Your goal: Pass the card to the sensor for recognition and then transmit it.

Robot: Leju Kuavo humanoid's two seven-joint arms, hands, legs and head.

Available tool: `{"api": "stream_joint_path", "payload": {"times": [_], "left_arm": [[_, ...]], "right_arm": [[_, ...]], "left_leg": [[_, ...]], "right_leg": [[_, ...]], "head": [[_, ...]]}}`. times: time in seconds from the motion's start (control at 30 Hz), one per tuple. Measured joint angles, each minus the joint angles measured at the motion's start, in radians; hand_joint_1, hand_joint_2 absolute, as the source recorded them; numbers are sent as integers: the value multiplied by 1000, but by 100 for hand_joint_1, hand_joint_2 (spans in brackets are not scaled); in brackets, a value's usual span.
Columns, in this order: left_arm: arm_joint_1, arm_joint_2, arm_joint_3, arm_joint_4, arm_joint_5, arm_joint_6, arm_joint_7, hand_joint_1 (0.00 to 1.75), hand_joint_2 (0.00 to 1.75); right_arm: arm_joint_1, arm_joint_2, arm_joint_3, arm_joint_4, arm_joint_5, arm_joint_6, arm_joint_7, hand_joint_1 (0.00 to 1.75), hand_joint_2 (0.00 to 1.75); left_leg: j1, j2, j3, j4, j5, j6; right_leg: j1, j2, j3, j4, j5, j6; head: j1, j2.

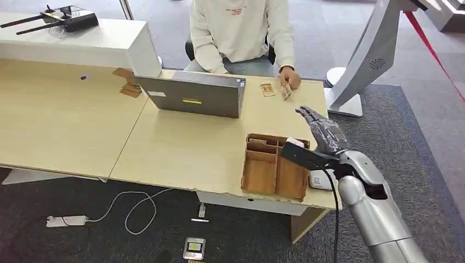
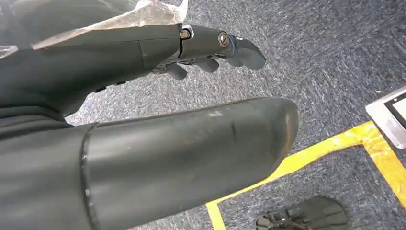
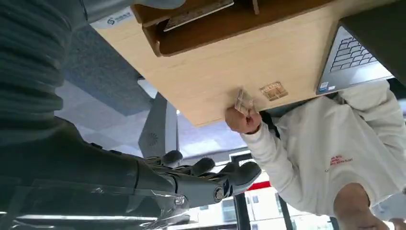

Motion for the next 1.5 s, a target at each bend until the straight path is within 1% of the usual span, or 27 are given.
{"api": "stream_joint_path", "payload": {"times": [0.1, 0.3, 0.43, 0.73, 1.23, 1.5], "left_arm": [[0, 0, 0, 0, -3, 0, 0, 0, 0], [-2, 0, 0, 0, -16, 2, 2, 0, 0], [-3, 0, 0, 0, -19, 4, 3, 0, 0], [-5, 0, 0, 0, -23, 6, 5, 0, 0], [-7, 0, 0, 0, -27, 6, 12, 0, 0], [-8, 0, 0, 0, -27, 6, 12, 0, 0]], "right_arm": [[2, 6, 6, 3, 29, -15, 0, 0, 175], [11, 30, 24, 25, 96, -95, 2, 0, 175], [15, 42, 33, 50, 109, -122, 2, 0, 175], [14, 59, 44, 101, 114, -133, 0, 0, 175], [15, 63, 52, 147, 136, -165, 0, 0, 175], [15, 64, 53, 159, 137, -166, 0, 0, 175]], "left_leg": [[0, 0, 0, 0, 0, 0], [0, 0, 0, 0, 0, 0], [0, 0, 0, 0, 0, 0], [0, 0, 0, 0, 0, 0], [0, 0, 0, 0, 0, 0], [0, 0, 0, 0, 0, 0]], "right_leg": [[0, 0, 0, 0, 0, 0], [0, 0, 0, 0, 0, 0], [0, 0, 0, 0, 0, 0], [0, 0, 0, 0, 0, 0], [0, 0, 0, 0, 0, 0], [0, 0, 0, 0, 0, 0]], "head": [[0, 0], [0, 0], [0, 0], [0, 0], [0, 0], [0, 0]]}}
